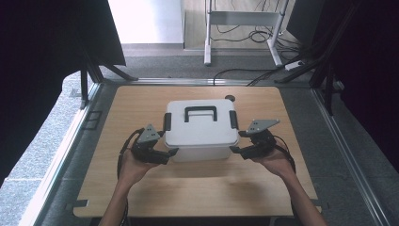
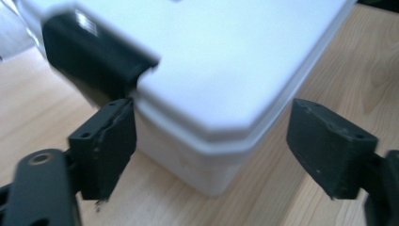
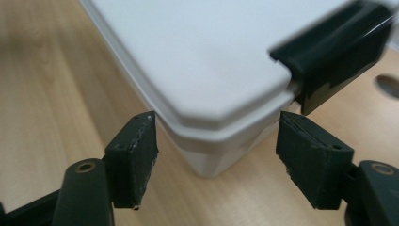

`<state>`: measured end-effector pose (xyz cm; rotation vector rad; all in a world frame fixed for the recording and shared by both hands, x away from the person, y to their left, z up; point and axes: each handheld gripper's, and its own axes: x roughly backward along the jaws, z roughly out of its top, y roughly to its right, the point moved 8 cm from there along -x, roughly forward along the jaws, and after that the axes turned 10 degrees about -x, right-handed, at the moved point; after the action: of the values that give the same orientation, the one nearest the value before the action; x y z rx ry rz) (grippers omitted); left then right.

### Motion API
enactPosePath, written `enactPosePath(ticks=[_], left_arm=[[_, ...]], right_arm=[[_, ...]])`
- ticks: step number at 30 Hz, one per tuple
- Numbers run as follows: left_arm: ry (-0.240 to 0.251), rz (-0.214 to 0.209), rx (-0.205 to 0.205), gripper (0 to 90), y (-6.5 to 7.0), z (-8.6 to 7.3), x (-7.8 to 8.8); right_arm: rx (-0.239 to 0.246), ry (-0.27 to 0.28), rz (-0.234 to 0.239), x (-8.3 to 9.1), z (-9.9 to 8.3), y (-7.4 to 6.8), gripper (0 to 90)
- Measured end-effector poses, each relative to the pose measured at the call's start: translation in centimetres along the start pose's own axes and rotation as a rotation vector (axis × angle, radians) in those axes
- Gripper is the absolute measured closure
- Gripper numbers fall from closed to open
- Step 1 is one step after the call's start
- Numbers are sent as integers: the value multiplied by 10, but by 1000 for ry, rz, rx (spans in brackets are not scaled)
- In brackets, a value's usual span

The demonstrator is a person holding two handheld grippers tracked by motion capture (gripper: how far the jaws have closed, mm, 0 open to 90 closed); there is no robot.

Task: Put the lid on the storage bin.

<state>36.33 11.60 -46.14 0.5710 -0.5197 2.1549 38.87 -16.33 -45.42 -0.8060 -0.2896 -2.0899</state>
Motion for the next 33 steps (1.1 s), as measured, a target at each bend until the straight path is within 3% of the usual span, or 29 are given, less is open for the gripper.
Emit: enactPosePath(ticks=[2,4,7,9,13,17,20,33], left_arm=[[19,0,7,190,-2,7,2],[0,9,5,186,-5,12,1],[-23,15,3,163,-8,11,-2],[-33,12,8,148,-6,6,-1],[-30,10,48,108,-4,-10,6],[-78,26,71,20,-2,-34,12],[-90,14,98,3,2,-50,13],[-149,-9,104,0,26,-95,1]], right_arm=[[0,38,7,5,9,0,390],[-20,57,5,9,18,1,373],[-8,26,-30,6,20,6,345],[-24,14,-20,4,16,7,305],[-52,13,-13,4,4,10,270],[-67,20,-22,12,-8,10,200],[-88,29,-31,16,-19,11,134],[-186,-15,-131,21,-85,16,0]])
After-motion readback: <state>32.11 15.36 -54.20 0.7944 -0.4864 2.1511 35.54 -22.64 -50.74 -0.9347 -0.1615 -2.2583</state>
